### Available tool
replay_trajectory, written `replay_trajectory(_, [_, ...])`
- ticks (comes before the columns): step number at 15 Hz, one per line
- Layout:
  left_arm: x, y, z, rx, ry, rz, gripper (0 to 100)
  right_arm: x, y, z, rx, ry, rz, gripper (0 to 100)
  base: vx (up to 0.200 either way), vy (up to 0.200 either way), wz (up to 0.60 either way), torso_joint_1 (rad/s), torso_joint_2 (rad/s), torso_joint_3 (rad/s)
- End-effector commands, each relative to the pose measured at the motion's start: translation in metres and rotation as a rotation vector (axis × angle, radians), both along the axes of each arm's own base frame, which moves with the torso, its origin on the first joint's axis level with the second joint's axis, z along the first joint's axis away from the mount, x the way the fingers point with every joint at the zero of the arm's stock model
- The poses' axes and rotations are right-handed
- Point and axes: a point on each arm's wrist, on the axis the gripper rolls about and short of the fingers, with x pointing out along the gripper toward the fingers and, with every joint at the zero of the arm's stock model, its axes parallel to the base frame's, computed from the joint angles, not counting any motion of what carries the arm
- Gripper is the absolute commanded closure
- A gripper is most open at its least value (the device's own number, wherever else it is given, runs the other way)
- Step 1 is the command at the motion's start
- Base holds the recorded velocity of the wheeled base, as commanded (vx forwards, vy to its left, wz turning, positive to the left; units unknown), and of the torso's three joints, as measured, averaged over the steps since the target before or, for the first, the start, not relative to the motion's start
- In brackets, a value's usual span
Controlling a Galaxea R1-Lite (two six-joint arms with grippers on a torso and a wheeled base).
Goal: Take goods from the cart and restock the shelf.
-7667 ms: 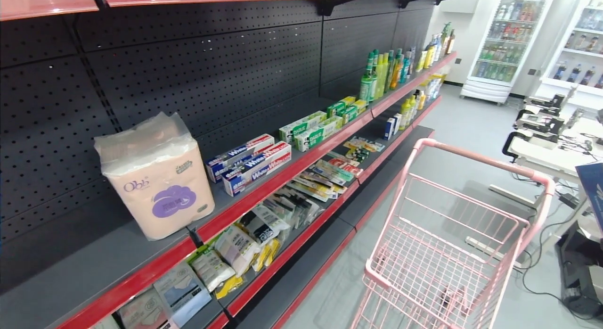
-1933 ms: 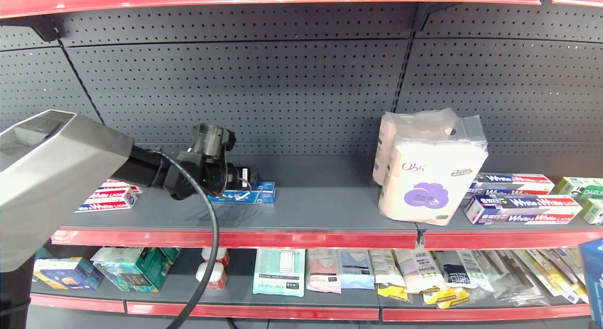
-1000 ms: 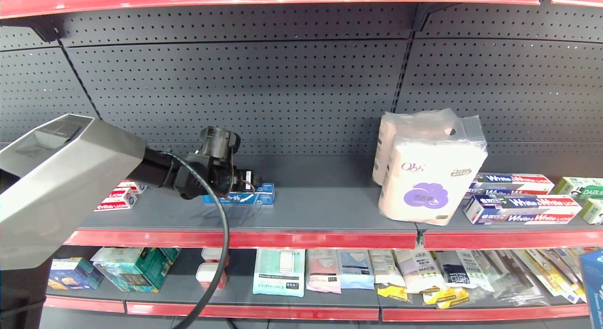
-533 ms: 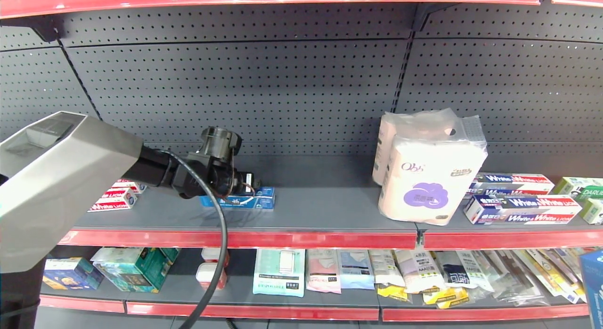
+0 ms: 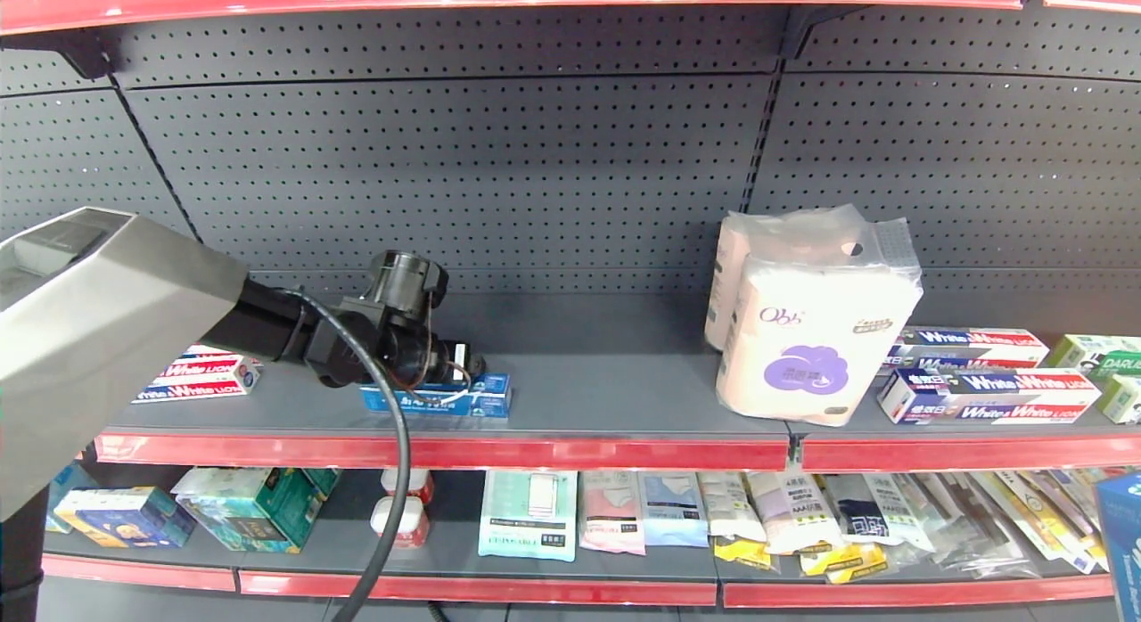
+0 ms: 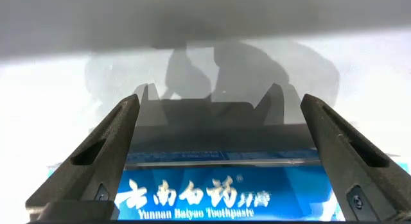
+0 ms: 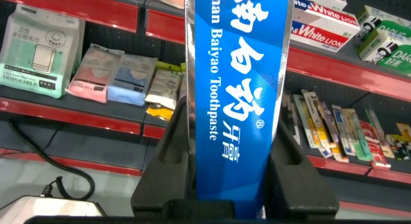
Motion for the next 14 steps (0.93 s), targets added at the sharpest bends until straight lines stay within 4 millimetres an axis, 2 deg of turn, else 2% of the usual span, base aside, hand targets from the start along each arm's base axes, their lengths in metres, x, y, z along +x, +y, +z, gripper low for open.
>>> replay_trajectory(1, [-0.008,0.003,0.005,-0.001,0.0,0.002,0,0.0,0.0,0.0,0.0,0.002,0.0,100,0.0,0.0,0.0,0.0,0.0,0.0])
replay_trajectory(9, [-0.025,0.009,-0.001,0.013,0.044,0.004,0,0.0,0.0,0.0,-0.001,-0.004,0.0,100,0.0,0.0,0.0,0.0,0.0,0.0])
replay_trajectory(14, [-0.023,0.013,-0.001,0.012,0.039,0.014,0,0.0,0.0,0.0,-0.001,-0.003,0.0,100,0.0,0.0,0.0,0.0,0.0,0.0])
